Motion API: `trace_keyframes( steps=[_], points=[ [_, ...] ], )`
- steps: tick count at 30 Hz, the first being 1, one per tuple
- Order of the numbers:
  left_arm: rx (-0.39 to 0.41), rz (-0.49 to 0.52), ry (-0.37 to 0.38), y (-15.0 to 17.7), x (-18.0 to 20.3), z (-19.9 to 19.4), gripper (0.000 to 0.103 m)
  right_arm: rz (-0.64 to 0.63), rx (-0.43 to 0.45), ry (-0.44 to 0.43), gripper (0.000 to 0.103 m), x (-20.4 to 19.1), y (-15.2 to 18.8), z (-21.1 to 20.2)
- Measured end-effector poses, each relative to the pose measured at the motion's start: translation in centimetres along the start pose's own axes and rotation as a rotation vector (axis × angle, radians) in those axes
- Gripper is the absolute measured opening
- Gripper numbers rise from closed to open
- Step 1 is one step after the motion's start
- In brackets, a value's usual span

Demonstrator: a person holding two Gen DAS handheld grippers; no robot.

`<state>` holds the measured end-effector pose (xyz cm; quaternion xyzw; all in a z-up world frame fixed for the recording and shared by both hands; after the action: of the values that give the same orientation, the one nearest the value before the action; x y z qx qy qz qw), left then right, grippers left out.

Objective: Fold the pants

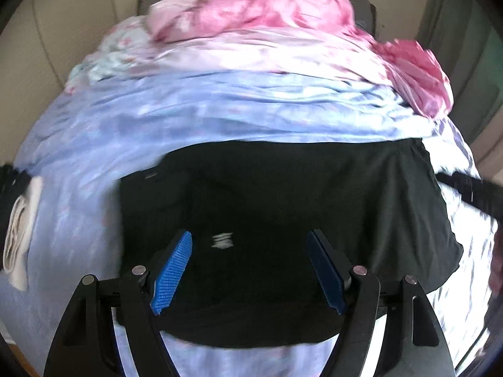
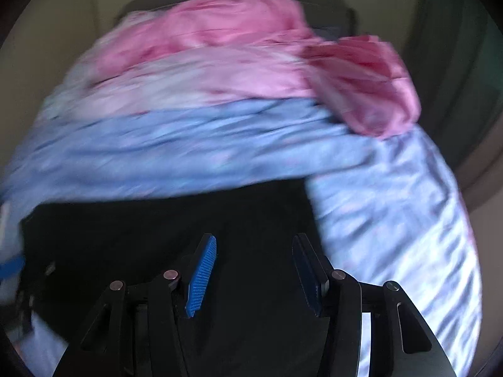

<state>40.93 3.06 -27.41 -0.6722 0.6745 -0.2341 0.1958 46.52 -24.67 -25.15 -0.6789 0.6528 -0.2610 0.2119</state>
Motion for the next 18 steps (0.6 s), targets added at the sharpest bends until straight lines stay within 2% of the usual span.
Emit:
trace_keyframes(
  steps=[4, 8, 15, 18],
  points=[
    [0.004, -0.064, -0.008, 0.5, -6.6, -0.1, 0.075, -0.057, -0.033, -0.111, 0.052, -7.5, 4.1, -1.4],
    [0.009, -0.060, 0.059, -0.7, -11.5, 1.3, 0.075, -0.101, -0.062, -0.208, 0.052, -14.8, 5.5, -1.3],
    [-0.047, -0.030, 0.232, -2.8, -14.3, 5.4, 0.075, -0.064, -0.049, -0.292, 0.052, -23.5, 3.7, -0.8],
    [-0.083, -0.034, 0.279, -3.2, -14.7, 7.7, 0.075, -0.074, -0.043, -0.290, 0.052, -26.0, 3.2, -0.5]
  ],
)
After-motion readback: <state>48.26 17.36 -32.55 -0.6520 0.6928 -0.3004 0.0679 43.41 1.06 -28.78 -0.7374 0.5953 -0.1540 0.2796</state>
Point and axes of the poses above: each gripper's, at about its wrist camera, not at the fingertips, and z roughly the way its jaws point, x to its right, y to its underside, the point moved 7 cm from there along z, roughly the way its jaws point, and after that the axes turned 5 degrees about x, right-handed, at the moved point
